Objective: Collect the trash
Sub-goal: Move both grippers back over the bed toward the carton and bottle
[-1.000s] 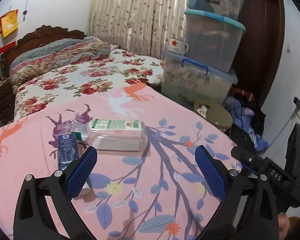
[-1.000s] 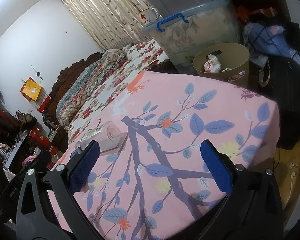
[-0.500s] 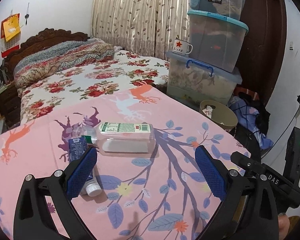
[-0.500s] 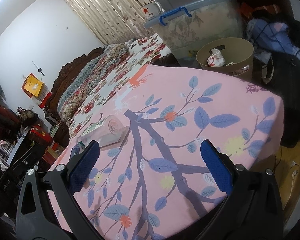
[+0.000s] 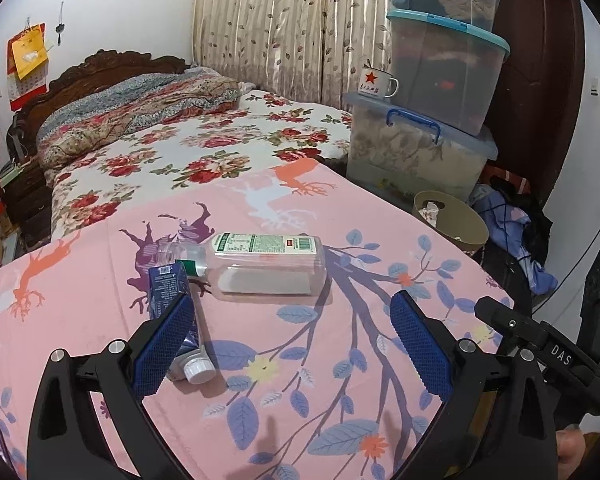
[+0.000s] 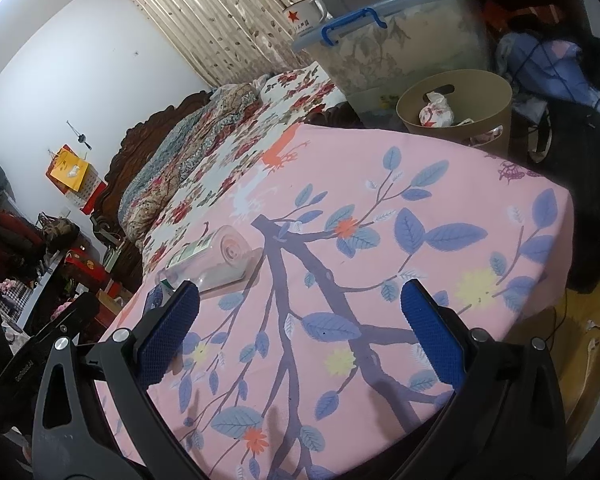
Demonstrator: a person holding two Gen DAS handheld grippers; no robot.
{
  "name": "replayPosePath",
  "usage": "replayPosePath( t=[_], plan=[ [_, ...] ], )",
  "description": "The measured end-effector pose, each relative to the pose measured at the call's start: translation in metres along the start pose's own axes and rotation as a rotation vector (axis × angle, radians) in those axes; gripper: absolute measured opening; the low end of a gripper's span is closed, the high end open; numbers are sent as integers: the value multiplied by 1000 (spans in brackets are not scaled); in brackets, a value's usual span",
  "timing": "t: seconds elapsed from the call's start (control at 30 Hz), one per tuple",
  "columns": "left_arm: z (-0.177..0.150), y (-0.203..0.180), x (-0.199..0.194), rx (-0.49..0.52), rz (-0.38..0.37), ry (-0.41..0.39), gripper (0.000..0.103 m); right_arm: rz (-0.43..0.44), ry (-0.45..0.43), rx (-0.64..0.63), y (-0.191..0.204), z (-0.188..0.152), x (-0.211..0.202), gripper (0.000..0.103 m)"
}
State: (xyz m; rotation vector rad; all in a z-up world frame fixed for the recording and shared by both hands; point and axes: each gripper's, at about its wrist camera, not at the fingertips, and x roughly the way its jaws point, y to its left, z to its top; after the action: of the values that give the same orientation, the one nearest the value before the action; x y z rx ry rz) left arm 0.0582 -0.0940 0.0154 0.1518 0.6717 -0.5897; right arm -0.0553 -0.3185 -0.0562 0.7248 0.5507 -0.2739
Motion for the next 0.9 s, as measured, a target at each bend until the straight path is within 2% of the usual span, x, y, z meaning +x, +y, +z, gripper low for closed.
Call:
replayPosePath(
  t=[0.1,0.9],
  plan=[
    [-1,-3,1,20,27,1,94,2,2,-10,3,-1,2,100],
    [-7,-4,8,21,6,18,94,8,15,-22,5,-3,8,100]
  ],
)
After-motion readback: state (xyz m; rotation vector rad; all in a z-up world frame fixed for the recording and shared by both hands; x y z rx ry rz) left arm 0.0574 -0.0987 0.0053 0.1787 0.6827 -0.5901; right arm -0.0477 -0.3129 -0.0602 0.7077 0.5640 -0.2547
